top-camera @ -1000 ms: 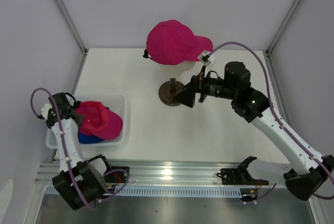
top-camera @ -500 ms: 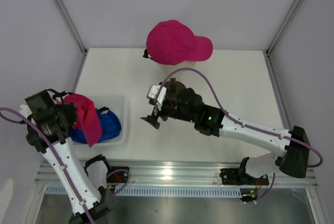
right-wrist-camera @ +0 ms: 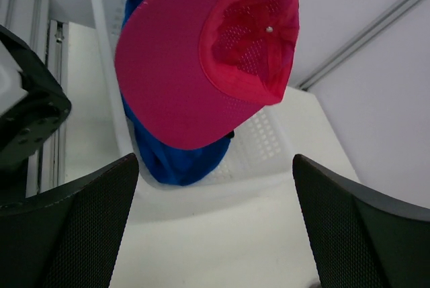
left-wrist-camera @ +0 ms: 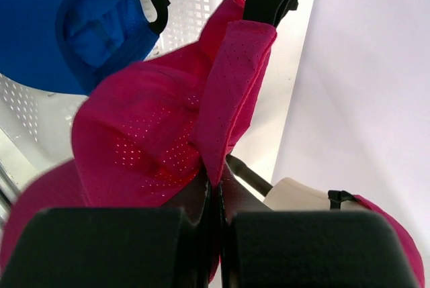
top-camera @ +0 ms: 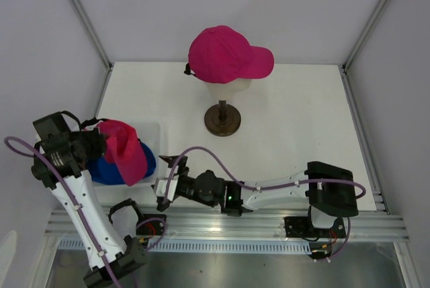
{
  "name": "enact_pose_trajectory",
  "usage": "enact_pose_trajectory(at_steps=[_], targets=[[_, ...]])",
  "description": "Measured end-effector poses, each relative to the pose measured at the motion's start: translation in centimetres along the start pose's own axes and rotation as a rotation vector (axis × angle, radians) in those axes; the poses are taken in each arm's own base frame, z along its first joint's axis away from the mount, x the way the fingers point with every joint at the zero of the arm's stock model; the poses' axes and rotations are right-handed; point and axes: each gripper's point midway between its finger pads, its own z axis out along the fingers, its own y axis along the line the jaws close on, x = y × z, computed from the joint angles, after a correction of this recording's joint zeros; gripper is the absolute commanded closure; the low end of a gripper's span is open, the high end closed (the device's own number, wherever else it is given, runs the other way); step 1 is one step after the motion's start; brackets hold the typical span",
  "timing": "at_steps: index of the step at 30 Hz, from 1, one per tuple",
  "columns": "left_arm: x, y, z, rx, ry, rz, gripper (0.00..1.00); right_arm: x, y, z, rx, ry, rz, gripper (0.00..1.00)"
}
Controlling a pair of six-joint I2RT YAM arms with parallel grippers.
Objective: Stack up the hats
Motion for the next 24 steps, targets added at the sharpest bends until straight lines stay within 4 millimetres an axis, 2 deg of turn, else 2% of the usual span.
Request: enact_pose_trajectory(at_steps=[8, 14, 17, 22, 24], targets=[[-0.4, 0.0, 0.3, -0.017, -0.016, -0.033, 0.99, -3.9, 4.7, 0.0, 0.027, -0.145, -0.062, 0.00], [-0.5, 0.0, 0.5, -0.027, -0.022, -0.064, 0.99, -4.7, 5.2, -0.3, 0.050, -0.193, -0.037, 0.01], [-0.1, 0.1, 0.7, -0.030, 0.000, -0.074, 0.99, -4.2, 6.3, 0.8, 0.083, -0.196, -0.041, 0.00], [0.8, 0.7, 1.4, -0.054, 0.048, -0.089, 0.99, -0.3, 9.5, 2.8, 0.080, -0.123, -0.103, 0.00], [1.3, 0.9, 1.6, -0.062, 0.075, -0.087, 0.99, 0.6, 9.7, 3.2, 0.089, -0.097, -0.115, 0.01]])
